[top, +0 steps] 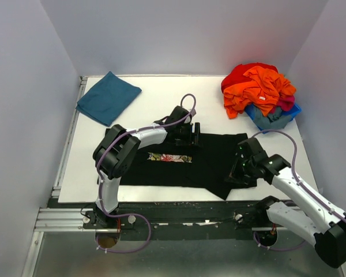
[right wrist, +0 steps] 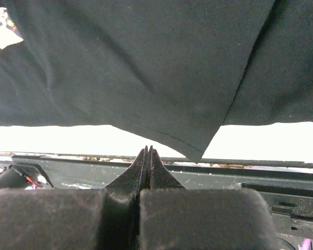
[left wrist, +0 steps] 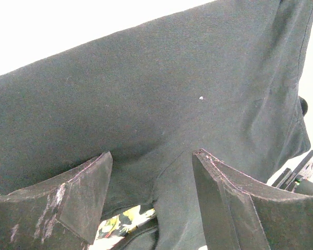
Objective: Fold and stack the t-shirts
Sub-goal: Fold the other side of the tshirt into a rectangle, then rotate the tshirt 90 degrees
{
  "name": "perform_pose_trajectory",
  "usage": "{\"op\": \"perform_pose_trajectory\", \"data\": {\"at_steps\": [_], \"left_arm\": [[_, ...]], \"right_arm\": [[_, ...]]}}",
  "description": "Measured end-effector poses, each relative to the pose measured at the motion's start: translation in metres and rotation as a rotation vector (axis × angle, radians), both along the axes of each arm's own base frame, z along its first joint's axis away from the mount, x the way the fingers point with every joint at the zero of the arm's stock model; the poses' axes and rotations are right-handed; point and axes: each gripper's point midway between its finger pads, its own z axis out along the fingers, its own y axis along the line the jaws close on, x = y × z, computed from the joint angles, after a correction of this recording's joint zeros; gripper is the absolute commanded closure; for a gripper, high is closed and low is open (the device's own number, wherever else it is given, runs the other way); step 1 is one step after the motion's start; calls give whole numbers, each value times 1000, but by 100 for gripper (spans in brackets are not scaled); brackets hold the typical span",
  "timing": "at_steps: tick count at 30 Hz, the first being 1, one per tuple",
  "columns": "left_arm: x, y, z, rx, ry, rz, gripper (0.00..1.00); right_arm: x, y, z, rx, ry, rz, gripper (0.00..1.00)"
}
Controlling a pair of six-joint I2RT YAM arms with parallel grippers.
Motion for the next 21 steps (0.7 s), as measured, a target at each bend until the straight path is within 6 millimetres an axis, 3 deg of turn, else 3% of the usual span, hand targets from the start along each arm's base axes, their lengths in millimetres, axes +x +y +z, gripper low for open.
{"op": "perform_pose_trajectory", "data": {"at_steps": [7,14,16,17,19,21], "left_arm": [[-6,5,8,-8,-12,1,17],[-9,16,62,-45,-107,24,16],[-6,25,77,-39,-148,60,32],[-4,32,84,-30,-170,87,50],[-1,50,92,-9,-205,146,100],[5,79,90,22,-221,235,100]], "right_arm": [[9,0,-28,-48,54,-33,99],[29,-17,-38,-148,4,-136,99],[36,-23,-37,-183,-20,-175,99],[40,-26,-36,-197,-30,-193,99],[45,-30,-35,-218,-45,-225,99],[48,-33,-36,-233,-53,-244,99]]}}
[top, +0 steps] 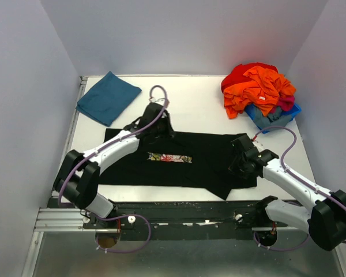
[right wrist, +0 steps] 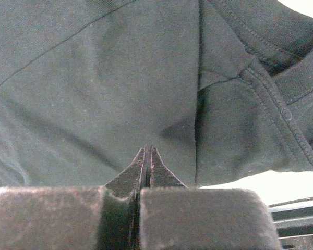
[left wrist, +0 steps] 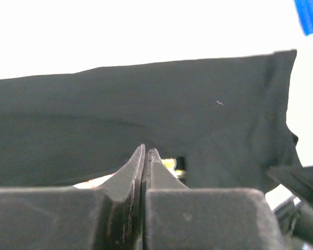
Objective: Fold and stack the t-shirts
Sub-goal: Rotate the tshirt 90 degrees
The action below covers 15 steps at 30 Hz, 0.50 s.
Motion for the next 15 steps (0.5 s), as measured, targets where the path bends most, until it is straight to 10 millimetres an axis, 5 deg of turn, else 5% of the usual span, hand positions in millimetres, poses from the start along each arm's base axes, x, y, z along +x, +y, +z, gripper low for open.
{"op": "perform_pose_trajectory", "data": {"at_steps": [8,15], "left_arm": [[15,136,-34,101,48,494,100],[16,195,-68,229,128,781,100]], "right_arm": [[5,-4,-13,-47,34,-27,99],[28,1,-3,-76,12,-44,99]]}}
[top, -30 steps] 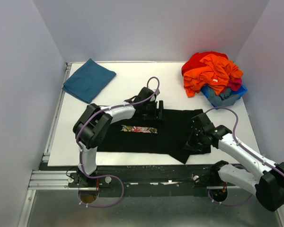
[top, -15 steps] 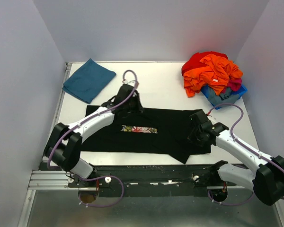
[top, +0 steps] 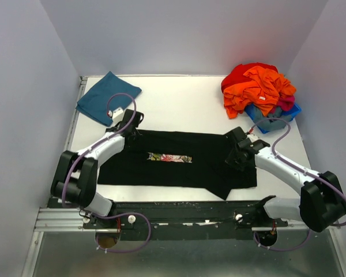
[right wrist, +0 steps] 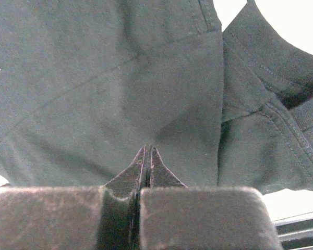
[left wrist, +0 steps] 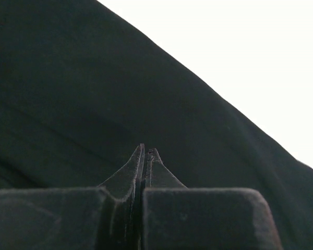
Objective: Fold and stack the t-shirts
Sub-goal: Rotate the tshirt 90 degrees
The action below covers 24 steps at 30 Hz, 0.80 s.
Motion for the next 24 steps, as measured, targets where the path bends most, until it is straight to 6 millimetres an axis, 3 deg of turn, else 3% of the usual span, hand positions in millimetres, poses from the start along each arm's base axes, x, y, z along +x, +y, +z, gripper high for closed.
{"op": "perform_pose_trajectory", "data": {"at_steps": [6,9,12,17,24], "left_arm": [[20,12,-31,69,138,70,100],[19,14,-45,81,199,90,100],[17,12,-46,64,211,110,100],[3,10,-49,8,202,153,100],[-37,-1,-50,-32,201,132,100]], "right_arm": [[17,3,-2,-39,18,-9,99],[23,5,-11,-62,58,-13,99],[28,7,-24,-88,111,-10,99],[42,16,-27,-122,175,43,99],[77,36,-26,-158,241,151,99]]}}
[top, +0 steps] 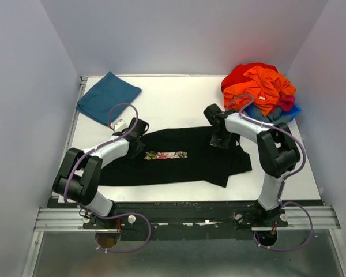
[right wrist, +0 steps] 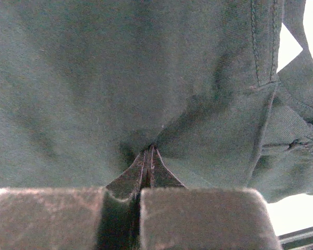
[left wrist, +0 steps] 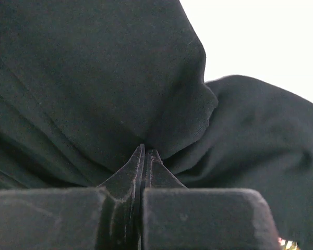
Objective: Fold and stack the t-shirts
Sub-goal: Rotate the tshirt 90 degrees
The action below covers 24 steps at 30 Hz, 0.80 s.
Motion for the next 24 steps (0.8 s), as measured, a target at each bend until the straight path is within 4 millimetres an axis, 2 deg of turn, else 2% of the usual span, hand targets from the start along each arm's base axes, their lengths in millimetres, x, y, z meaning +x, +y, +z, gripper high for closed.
{"op": "perform_pose_trajectory", "data": {"at_steps": [6,10,15,17,19,22,24], "left_arm": [[-37,-33,-2,-32,-7,-80,100],[-76,-57,-2,-89,-17,-154,100],[-128,-86,0,-170,7,-279,100],[-141,-88,2,-169,28,-312,97],[-152,-79,3,-135,60,-322,90],[-151,-64,14,-70,64,-307,81],[-135,-58,35,-60,14,-284,73]], "right_arm": [[45,33,2,43,-17,83,99],[72,59,3,95,-37,135,99],[96,89,4,157,-56,203,99],[104,100,6,179,-69,229,99],[109,106,7,192,-84,248,99],[109,108,8,205,-105,276,84],[105,107,11,220,-121,292,73]]}}
